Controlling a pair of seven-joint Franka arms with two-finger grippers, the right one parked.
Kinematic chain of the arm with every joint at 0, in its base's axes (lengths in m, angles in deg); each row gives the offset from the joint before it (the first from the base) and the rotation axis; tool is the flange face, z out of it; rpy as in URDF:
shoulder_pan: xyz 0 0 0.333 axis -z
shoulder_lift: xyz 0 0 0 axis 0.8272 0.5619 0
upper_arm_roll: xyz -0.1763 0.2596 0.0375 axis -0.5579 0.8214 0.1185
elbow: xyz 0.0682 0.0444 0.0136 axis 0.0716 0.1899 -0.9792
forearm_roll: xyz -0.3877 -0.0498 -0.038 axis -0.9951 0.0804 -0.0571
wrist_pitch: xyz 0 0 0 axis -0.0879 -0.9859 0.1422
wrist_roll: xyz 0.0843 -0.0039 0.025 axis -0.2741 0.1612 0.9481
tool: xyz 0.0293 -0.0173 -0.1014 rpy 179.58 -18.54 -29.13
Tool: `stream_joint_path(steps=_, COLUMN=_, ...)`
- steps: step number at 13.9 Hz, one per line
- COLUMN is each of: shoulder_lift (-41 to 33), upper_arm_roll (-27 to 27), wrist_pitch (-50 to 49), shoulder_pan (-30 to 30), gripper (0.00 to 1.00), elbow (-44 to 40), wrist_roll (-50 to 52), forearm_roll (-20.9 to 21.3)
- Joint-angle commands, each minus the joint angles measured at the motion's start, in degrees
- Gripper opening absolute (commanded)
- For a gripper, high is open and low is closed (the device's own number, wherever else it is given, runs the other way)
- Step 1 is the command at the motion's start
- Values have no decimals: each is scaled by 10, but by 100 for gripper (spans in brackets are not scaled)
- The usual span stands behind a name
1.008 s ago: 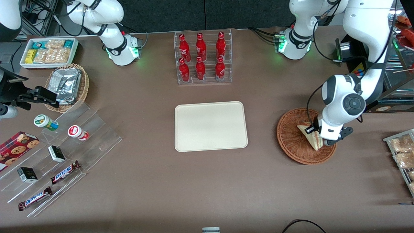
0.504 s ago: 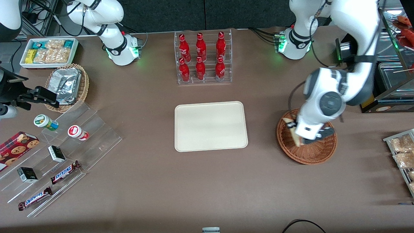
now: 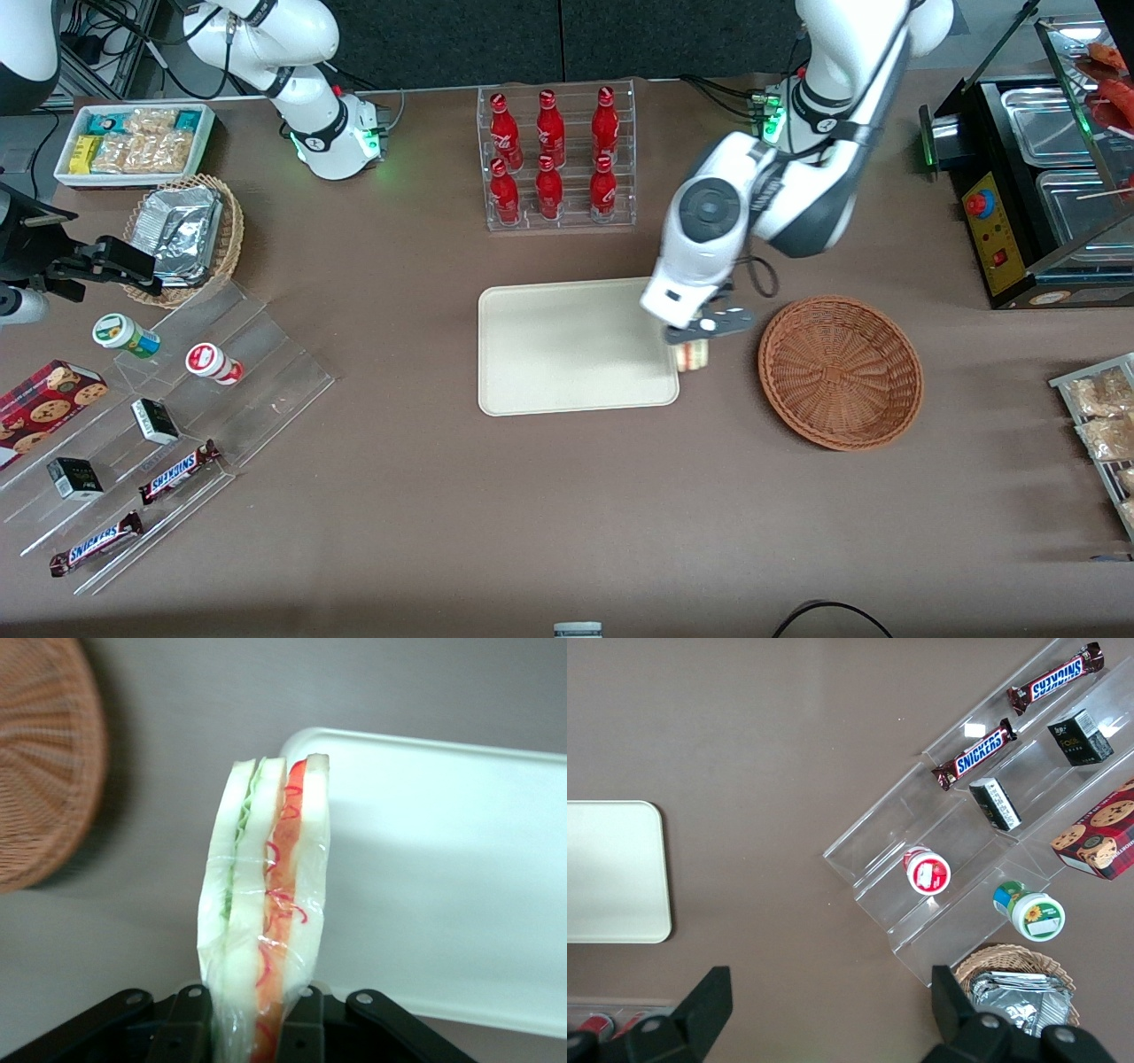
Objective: Place sandwich from basket to tray
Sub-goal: 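Lift the sandwich and carry it with the left gripper over the tray, then lower the sandwich onto the cream tray with the left gripper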
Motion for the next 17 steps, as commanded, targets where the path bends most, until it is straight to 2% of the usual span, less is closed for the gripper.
stream_joint_path(steps=1, shoulder_lift=93, upper_arm_roll=10, wrist_pitch=-10, shoulder_pan=47, gripper=0, elbow=-104, wrist_roll=2, forearm_roll=-10)
stream_joint_path(steps=8, shoulder_lift=203, upper_arm_roll=11, wrist_pitch=8, shoulder_pan=110, gripper=0, elbow=-206, wrist_roll=9, forearm_roll=-3)
stream_joint_path(steps=13, shoulder_lift=224, upper_arm_roll=12, wrist_pitch=23, shoulder_pan=118, gripper=0, elbow=-207, wrist_roll=26, forearm_roll=3)
stream_joint_path(steps=15, shoulder_lift=232, upper_arm_roll=12, wrist_pitch=34, shoulder_pan=118, gripper=0, elbow=-204, wrist_roll=42, forearm_roll=25)
stream_joint_path(steps=17, shoulder_lift=238, upper_arm_roll=13, wrist_pitch=34, shoulder_pan=117, gripper=0, elbow=-204, wrist_roll=46, forearm_roll=29)
